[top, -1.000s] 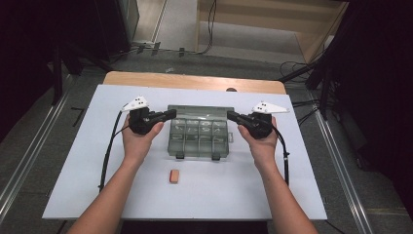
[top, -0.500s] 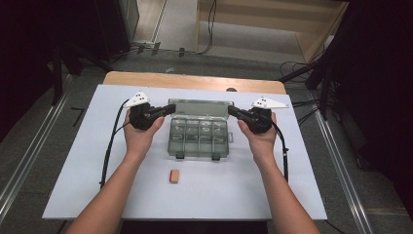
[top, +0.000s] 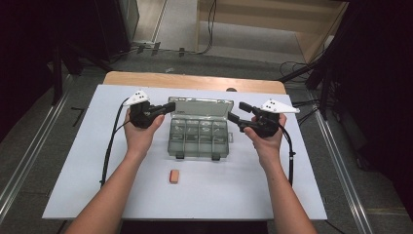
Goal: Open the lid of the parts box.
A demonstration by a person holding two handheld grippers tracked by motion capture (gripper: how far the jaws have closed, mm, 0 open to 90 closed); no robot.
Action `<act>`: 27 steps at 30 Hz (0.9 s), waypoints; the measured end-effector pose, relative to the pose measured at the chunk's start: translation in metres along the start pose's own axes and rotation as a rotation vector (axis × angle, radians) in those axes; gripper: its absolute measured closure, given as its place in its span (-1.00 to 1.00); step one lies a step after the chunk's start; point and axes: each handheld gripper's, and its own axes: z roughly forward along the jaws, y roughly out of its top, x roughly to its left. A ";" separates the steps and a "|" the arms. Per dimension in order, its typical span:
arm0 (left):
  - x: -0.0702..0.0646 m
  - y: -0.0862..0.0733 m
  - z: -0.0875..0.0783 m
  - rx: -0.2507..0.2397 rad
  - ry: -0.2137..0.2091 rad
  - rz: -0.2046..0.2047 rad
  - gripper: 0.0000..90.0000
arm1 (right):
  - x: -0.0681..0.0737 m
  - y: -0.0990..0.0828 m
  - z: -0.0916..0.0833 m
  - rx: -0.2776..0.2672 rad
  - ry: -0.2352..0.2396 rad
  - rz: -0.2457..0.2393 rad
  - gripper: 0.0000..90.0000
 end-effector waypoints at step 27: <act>0.003 -0.001 0.003 0.001 -0.002 0.011 0.99 | -0.009 -0.021 0.041 0.024 -0.210 0.026 0.54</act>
